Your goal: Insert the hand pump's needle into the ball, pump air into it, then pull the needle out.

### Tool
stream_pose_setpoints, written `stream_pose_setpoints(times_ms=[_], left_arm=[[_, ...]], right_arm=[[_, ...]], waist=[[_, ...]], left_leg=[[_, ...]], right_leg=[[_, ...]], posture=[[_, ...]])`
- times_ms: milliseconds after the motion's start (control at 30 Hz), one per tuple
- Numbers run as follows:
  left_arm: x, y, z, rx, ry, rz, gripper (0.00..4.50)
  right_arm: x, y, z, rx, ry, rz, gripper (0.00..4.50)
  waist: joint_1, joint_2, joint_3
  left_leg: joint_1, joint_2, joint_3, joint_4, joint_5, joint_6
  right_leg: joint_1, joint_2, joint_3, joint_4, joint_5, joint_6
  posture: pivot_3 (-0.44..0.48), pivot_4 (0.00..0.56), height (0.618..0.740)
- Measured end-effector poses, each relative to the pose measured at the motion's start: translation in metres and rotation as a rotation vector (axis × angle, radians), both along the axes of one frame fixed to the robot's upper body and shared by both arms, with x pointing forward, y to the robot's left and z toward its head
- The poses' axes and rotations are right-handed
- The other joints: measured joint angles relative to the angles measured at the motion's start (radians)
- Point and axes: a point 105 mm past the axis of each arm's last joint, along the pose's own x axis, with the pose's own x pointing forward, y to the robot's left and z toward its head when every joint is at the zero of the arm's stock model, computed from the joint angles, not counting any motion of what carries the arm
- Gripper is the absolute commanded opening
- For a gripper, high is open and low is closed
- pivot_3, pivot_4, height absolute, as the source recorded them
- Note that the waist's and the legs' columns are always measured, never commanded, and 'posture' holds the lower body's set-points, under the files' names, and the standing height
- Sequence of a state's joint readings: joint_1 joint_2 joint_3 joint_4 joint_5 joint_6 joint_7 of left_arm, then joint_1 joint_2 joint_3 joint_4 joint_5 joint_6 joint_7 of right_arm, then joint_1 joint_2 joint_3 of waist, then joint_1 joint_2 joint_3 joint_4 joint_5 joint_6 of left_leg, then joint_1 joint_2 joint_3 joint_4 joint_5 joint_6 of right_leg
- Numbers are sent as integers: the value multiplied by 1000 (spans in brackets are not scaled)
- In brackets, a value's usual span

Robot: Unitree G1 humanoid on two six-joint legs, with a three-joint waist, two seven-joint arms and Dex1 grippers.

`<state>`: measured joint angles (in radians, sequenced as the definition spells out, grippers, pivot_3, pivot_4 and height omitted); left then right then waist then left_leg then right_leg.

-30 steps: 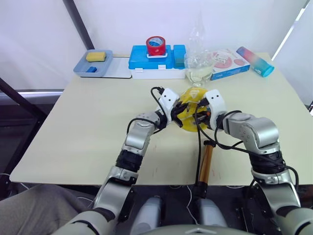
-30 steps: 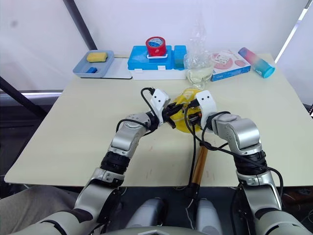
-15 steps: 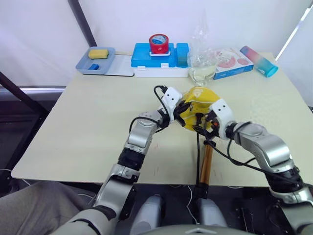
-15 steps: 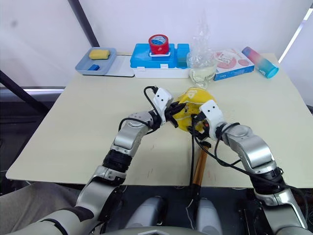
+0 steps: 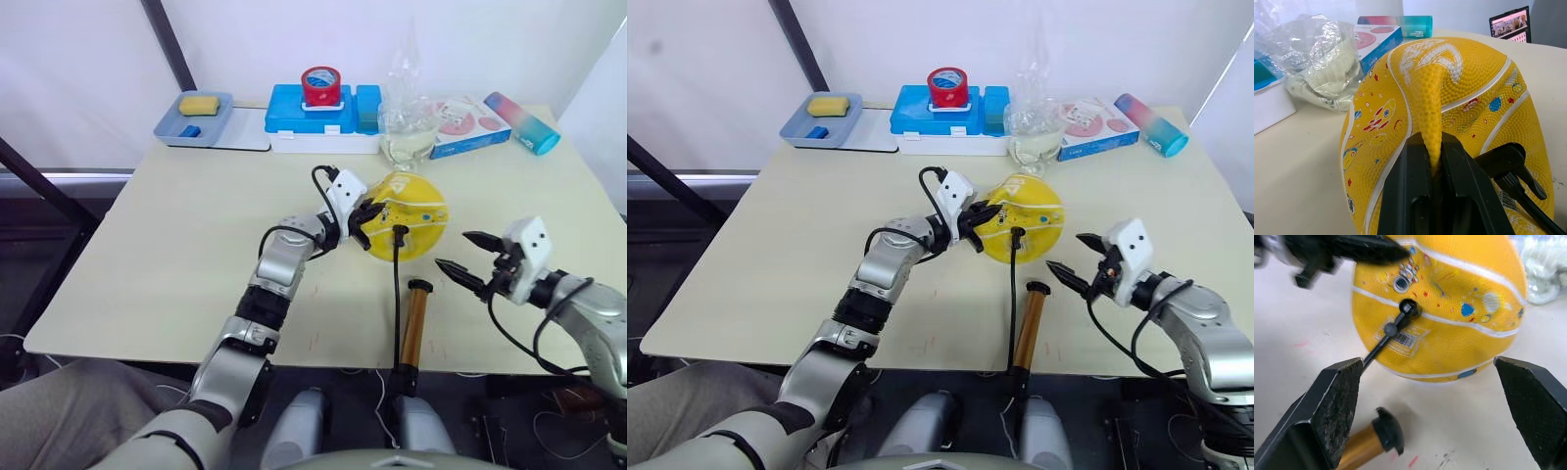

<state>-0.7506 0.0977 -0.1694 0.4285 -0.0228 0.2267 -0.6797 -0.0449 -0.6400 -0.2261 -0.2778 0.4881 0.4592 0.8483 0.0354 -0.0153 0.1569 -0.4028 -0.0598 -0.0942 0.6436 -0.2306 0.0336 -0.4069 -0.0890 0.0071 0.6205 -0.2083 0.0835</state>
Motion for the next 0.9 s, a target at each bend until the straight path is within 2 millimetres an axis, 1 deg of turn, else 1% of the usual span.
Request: stream_pose_setpoints(times_ms=[67, 133, 167, 233, 267, 300, 333, 500, 667, 700, 733, 767, 800, 900], left_arm=[[2, -1, 0, 3, -1, -7, 0], [4, -1, 1, 10, -4, -12, 0], [4, -1, 1, 10, -4, -12, 0], [4, -2, 1, 9, -7, -17, 0], [4, -2, 1, 9, -10, -17, 0], [4, -2, 1, 9, -10, -18, 0], [4, -2, 1, 9, -12, -18, 0], [4, -2, 1, 14, -17, -18, 0], [3, -2, 1, 12, -14, -21, 0], [3, -2, 1, 3, -5, -26, 376], [3, -2, 1, 2, -4, -27, 376], [2, -2, 2, -5, 0, -34, 874], [1, -2, 2, -17, 10, -47, 1114], [-4, -6, 2, -44, 38, -89, 2609]], right_arm=[[-7, -18, -1, 15, 25, 29, 4462], [-14, -36, 3, 25, 23, 55, 4462], [-14, -37, 4, 24, 21, 55, 4462], [-21, -50, 3, 3, 7, 91, 4462], [-24, -63, 2, -2, -11, 93, 4462], [-25, -63, 2, -2, -13, 93, 4462], [-27, -68, 2, -2, -27, 104, 4462], [-44, -78, -7, -9, -58, 256, 4462], [-50, -82, -2, -2, -86, 343, 4462], [-52, -83, 2, 0, -101, 359, 4488], [-52, -83, 2, 0, -104, 359, 4488], [-52, -83, 3, 2, -110, 359, 4500], [-51, -84, 4, 8, -117, 355, 4500], [-51, -86, 4, 17, -123, 348, 4500]], waist=[[3, 0, 1], [2, 0, 3], [2, 0, 3], [6, 0, 4], [5, 0, 4], [5, 0, 4], [4, 0, 5], [4, 1, 5], [4, 1, 6], [4, 1, 6], [4, 1, 6], [4, 2, 6], [4, 2, 6], [4, 2, 9]], left_leg=[[0, 0, 0, 1, 0, 0], [1, 1, 0, 2, 0, 0], [1, 1, 0, 2, 0, 0], [1, 1, 0, 2, 0, 0], [1, 1, 0, 2, 0, 0], [1, 1, 0, 2, 0, 0], [1, 1, 0, 2, 0, 0], [1, 1, 1, 3, 0, 0], [2, 1, 1, 4, 0, 0], [1, 1, 0, 4, 0, 0], [1, 1, 0, 4, 0, 0], [1, 1, 0, 4, 0, 0], [1, 1, 0, 4, 0, 0], [1, 1, 0, 4, 0, 0]], right_leg=[[1, 0, 0, 0, 0, 0], [2, 0, 0, 0, 0, 0], [2, 0, 0, 0, 0, 0], [3, 0, -2, 1, 0, 0], [3, 0, -2, 0, 0, 0], [3, 0, -1, 0, 0, 0], [3, 0, -1, 1, 0, 0], [3, 0, -1, 1, 0, 0], [3, 0, -1, 1, 0, 0], [3, 0, -1, 1, 0, 0], [3, 0, -1, 1, 0, 0], [3, 0, -1, 1, 0, 0], [3, 0, -1, 1, 0, 0], [3, 0, -1, 1, 0, 0]], posture=[[0, 150, 739], [0, 150, 739], [0, 150, 739], [0, 150, 739], [0, 150, 739], [0, 150, 739], [0, 150, 739], [0, 150, 739], [0, 150, 739], [0, 150, 739], [0, 150, 739], [0, 150, 739], [0, 150, 739], [0, 150, 739]])
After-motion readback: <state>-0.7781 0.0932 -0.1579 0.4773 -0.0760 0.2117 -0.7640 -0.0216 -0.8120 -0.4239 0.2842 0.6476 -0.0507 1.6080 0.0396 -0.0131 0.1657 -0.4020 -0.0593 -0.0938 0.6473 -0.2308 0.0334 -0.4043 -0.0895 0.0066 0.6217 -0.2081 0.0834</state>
